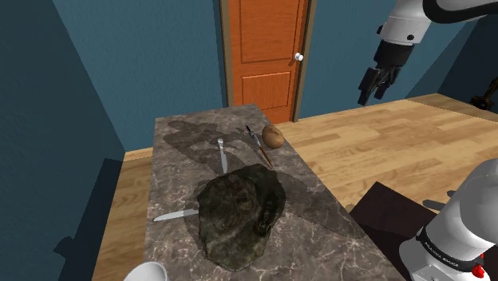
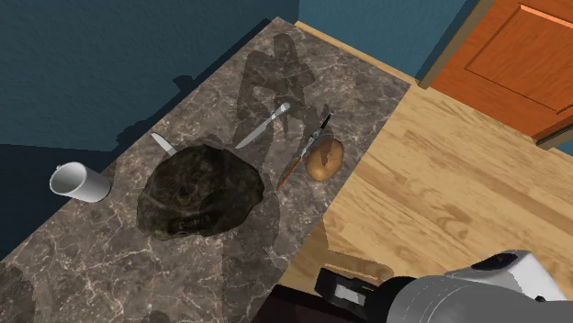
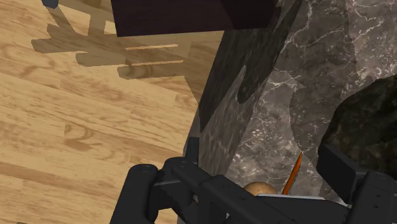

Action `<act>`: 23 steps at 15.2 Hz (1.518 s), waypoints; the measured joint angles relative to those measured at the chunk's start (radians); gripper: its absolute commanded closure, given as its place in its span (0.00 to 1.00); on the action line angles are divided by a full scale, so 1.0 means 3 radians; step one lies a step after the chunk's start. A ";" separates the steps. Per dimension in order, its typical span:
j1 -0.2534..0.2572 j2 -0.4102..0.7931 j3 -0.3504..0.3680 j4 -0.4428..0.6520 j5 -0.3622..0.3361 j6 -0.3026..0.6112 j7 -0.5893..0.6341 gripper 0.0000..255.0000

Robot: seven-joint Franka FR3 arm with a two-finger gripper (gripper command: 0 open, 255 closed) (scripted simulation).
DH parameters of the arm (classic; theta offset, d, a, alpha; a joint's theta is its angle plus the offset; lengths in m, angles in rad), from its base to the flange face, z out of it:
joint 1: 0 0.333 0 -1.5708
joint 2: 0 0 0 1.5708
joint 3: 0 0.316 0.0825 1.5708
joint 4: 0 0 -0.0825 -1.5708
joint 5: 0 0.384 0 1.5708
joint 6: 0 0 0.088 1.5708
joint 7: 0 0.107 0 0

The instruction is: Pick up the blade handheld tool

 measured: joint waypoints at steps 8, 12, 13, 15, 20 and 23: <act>0.0042 0.0697 0.0135 0.0202 0.0086 0.0412 0.0215 0.00; 0.0071 0.1218 0.0226 0.0452 0.0125 0.0634 0.0373 0.00; 0.0069 0.1374 0.0232 0.0557 0.0126 0.0670 0.0393 0.00; 0.0077 0.1596 0.0260 0.0688 0.0131 0.0736 0.0457 0.00; 0.0117 0.2245 0.0338 0.1113 0.0127 0.0893 0.0651 0.00; 0.0127 0.2649 0.0351 0.1430 0.0113 0.0940 0.0726 0.00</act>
